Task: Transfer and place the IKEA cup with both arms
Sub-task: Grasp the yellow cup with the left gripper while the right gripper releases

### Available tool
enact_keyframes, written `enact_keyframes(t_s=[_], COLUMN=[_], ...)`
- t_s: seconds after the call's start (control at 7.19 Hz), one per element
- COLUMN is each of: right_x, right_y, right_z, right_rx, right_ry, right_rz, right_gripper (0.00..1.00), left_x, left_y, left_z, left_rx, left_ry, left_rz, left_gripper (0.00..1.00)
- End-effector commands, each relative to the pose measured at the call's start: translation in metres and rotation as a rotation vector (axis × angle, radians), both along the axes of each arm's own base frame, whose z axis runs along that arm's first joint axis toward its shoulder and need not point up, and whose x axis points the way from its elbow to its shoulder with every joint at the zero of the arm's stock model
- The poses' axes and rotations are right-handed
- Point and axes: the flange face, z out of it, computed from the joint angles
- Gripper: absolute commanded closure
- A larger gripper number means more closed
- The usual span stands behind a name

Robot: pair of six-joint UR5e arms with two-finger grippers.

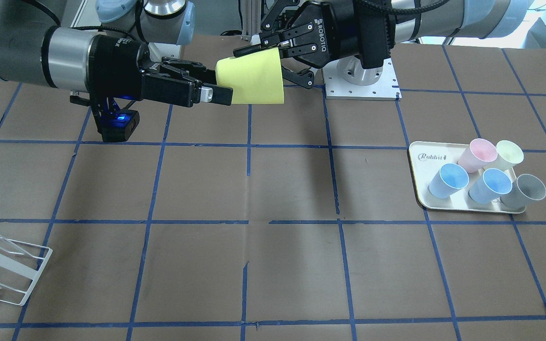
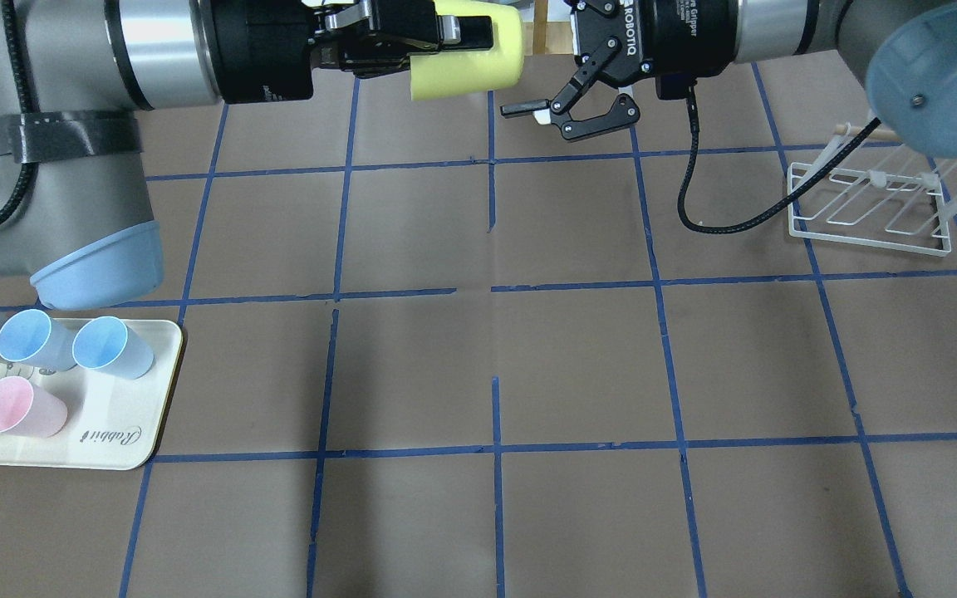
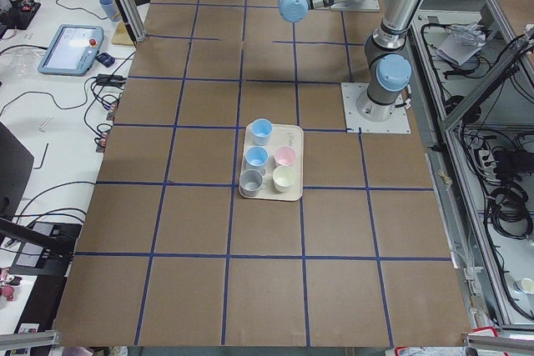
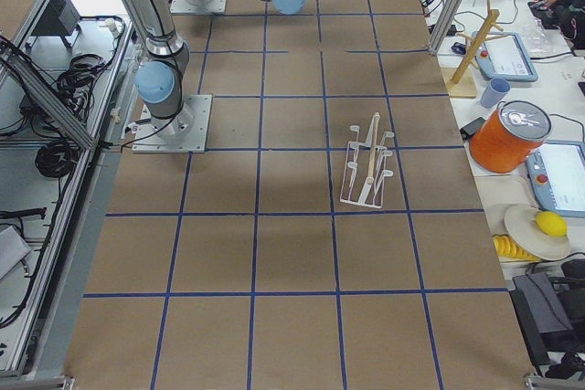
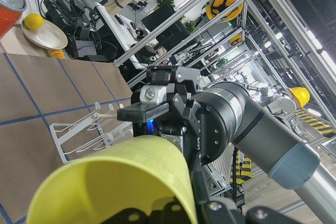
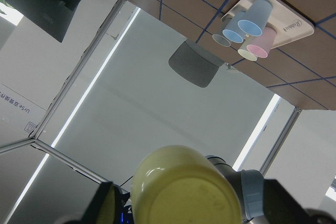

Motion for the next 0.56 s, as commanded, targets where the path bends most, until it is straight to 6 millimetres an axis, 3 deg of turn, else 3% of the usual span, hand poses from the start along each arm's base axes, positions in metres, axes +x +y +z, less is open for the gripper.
enact_keyframes(t_s=[0.0,0.14,0.42], right_x=[-0.037,-0.052,-0.081], right_y=[-0.011,-0.015,-0.007], right_z=[-0.002,-0.003,-0.018], right_rx=[0.012,0.018,0.018], right_ry=[0.018,0.018,0.284], right_rz=[-0.065,-0.093,-0.058], right_gripper=[0.0,0.0,0.0], left_x=[0.026,0.034,0.056], left_y=[-0.008,-0.014,-0.022], left_z=[0.013,0.016,0.002], left_rx=[0.07,0.135,0.345], left_ry=[-0.074,-0.185,-0.42], left_rz=[0.109,0.188,0.308], left_gripper=[1.0,1.0,1.0])
